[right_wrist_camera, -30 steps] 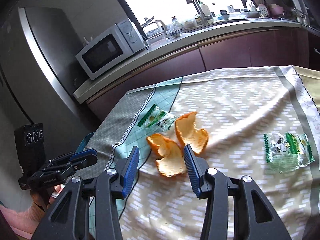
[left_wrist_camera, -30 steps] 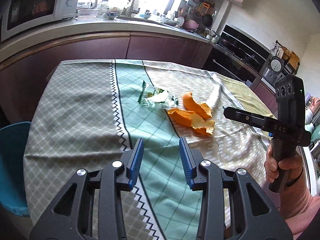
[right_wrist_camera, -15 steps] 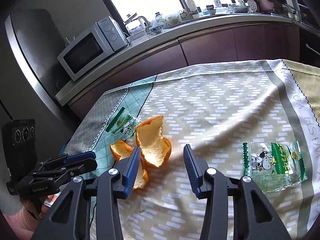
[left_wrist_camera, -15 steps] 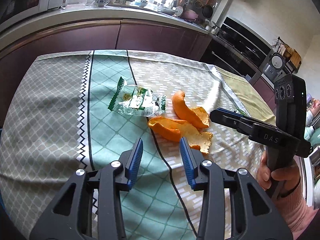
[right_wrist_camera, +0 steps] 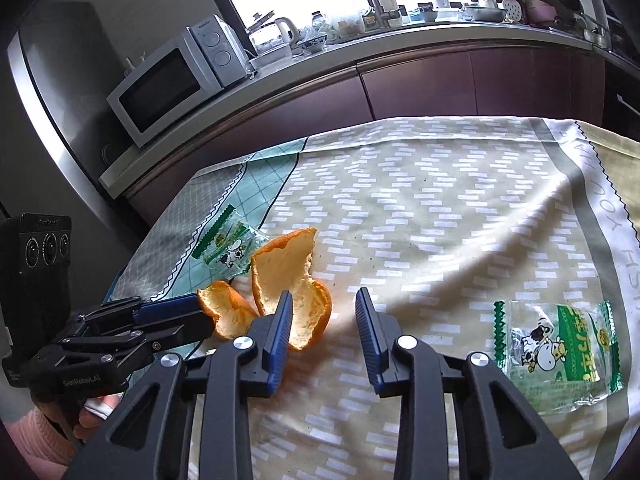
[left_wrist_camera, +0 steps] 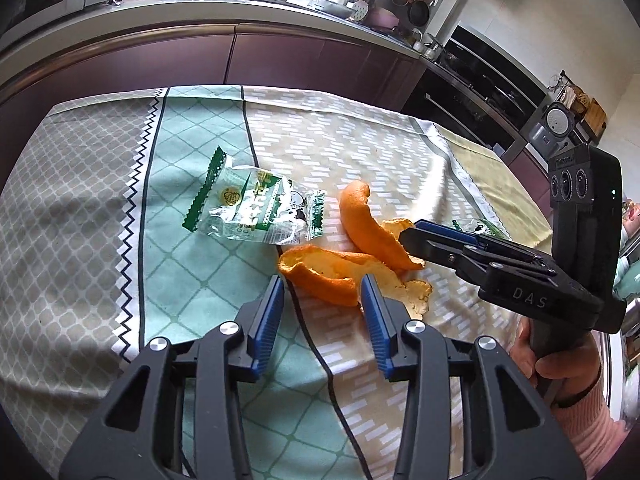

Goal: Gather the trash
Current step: 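Close the right gripper on an orange peel and lift it, then grasp the other orange peel with the left gripper while the right gripper holds its peel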

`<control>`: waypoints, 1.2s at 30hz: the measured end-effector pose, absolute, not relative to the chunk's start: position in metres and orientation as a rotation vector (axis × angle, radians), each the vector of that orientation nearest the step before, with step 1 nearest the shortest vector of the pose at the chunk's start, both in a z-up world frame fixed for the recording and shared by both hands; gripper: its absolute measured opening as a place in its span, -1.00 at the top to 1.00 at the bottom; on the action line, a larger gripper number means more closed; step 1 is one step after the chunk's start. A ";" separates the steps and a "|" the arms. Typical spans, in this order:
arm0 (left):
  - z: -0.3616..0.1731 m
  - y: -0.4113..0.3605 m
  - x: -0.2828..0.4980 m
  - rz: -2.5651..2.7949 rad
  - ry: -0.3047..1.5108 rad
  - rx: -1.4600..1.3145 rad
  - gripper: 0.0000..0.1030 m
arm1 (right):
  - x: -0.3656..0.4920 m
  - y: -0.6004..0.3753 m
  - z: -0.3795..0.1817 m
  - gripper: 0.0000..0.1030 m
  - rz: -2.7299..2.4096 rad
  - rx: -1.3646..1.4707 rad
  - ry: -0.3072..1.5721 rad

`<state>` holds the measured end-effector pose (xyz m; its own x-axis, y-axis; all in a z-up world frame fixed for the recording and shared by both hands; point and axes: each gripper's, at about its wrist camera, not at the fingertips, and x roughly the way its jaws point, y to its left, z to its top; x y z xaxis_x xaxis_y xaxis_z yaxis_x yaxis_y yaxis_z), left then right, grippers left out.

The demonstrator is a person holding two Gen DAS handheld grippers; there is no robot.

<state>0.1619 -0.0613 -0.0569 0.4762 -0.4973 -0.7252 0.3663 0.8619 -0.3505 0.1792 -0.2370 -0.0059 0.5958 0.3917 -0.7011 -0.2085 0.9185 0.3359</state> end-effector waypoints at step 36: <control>-0.026 -0.017 0.114 -0.553 0.852 -0.166 0.82 | 0.142 -0.236 0.019 0.90 0.451 0.322 0.786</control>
